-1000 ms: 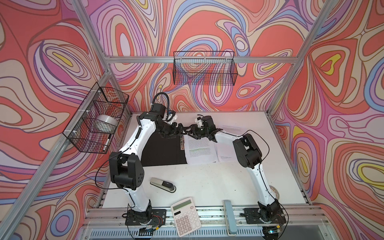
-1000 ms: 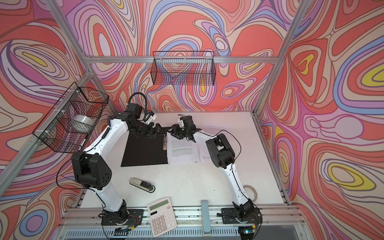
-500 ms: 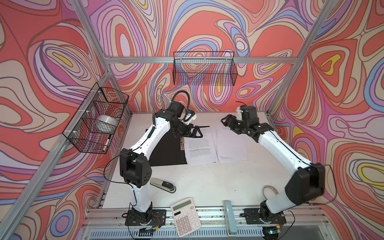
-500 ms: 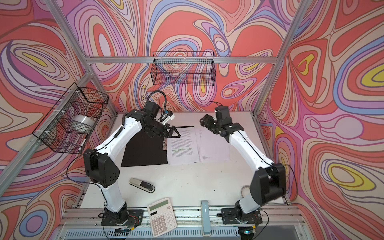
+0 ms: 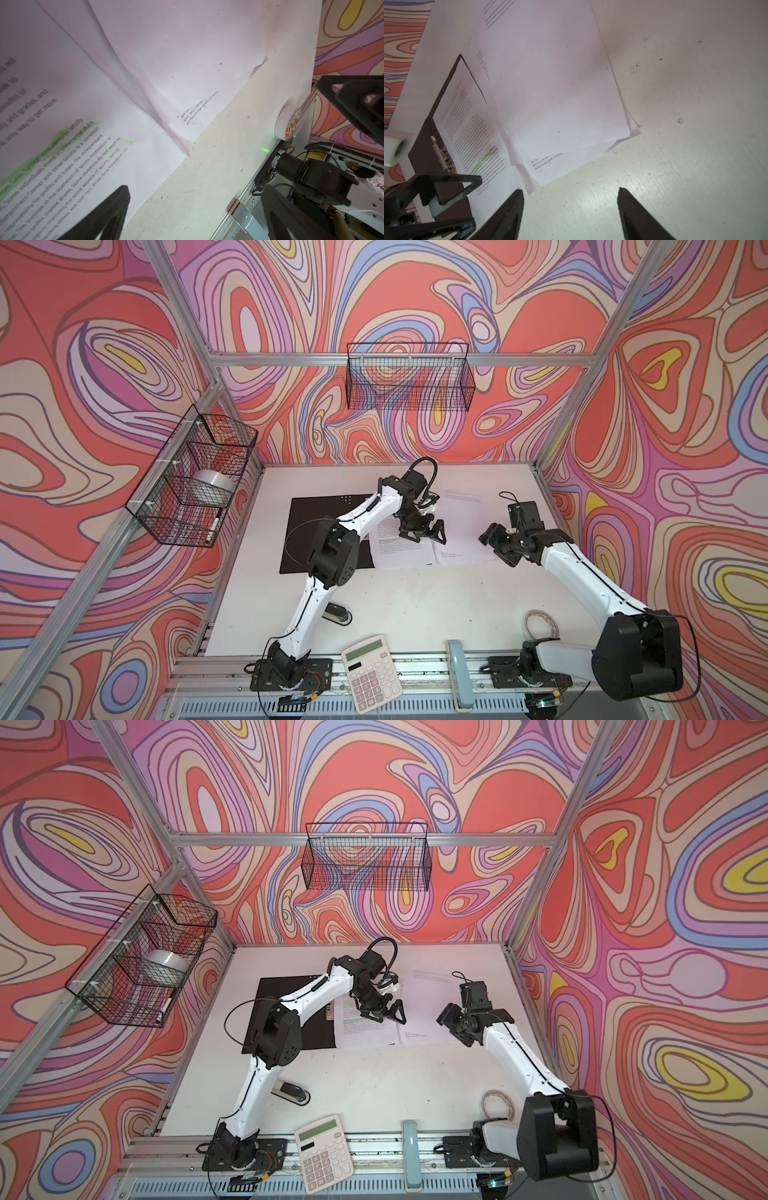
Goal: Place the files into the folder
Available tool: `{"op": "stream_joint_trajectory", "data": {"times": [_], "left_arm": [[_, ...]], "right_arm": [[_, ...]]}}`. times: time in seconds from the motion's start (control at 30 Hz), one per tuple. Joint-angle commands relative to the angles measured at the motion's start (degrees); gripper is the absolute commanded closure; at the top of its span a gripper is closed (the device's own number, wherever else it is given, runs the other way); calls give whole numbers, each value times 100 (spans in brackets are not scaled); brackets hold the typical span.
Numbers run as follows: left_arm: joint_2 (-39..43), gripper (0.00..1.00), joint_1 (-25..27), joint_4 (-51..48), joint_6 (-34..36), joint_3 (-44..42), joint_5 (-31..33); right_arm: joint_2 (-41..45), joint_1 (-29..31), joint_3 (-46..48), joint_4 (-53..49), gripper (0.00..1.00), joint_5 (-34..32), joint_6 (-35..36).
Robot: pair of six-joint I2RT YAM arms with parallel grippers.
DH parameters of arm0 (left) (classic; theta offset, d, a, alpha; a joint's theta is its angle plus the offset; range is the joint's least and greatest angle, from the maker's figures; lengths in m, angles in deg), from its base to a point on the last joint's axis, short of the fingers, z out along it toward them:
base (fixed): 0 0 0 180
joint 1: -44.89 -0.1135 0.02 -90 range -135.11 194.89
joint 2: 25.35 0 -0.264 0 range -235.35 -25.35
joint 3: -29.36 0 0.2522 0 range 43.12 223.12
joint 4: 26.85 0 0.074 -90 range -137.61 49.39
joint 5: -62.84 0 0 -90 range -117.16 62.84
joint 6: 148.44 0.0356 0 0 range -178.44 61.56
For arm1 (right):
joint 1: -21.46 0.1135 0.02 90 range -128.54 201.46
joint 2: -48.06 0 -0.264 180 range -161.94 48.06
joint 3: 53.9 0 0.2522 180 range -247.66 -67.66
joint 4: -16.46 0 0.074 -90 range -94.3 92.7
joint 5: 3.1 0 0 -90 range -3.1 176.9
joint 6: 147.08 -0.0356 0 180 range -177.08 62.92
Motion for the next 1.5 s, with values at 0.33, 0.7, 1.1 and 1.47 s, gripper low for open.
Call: {"op": "stream_joint_trajectory", "data": {"times": [0.33, 0.7, 1.1, 1.47], "left_arm": [[-587, 8, 108, 135, -985, 287, 624], [-990, 34, 235, 212, -1217, 740, 616], [-1160, 40, 321, 184, -1226, 899, 706], [-1288, 64, 328, 316, -1237, 1059, 330]], "right_arm": [[1043, -35, 665, 377, 27, 71, -581], [1199, -31, 959, 601, 27, 226, -697], [899, -32, 1016, 866, 27, 372, -674], [964, -27, 1162, 932, 27, 438, -759]]}}
